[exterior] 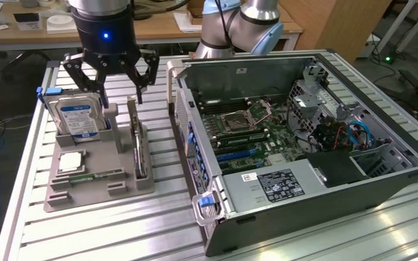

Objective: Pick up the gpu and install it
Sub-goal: 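Pick up the gpu and move the gpu toward the slot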

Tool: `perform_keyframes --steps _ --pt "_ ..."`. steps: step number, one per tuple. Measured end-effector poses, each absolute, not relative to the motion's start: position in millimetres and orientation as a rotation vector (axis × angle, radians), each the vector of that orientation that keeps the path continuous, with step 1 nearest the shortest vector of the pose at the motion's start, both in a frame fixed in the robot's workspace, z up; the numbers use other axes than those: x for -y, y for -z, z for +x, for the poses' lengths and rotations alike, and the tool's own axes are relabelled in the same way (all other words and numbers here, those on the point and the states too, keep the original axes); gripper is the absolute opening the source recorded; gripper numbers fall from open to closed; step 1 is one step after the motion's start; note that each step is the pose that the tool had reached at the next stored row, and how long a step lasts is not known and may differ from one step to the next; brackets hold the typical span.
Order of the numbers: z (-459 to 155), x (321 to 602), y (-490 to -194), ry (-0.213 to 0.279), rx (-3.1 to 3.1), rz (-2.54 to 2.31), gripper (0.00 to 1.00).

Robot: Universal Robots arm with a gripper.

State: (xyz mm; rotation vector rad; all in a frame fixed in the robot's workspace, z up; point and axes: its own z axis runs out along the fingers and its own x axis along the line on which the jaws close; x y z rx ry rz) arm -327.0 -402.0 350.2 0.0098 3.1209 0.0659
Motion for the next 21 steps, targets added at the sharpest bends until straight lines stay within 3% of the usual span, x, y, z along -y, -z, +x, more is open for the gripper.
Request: perform_keyframes --steps 21 --pt "-323.4 405.7 -328.3 -0.066 -3.121 0.01 0.65"
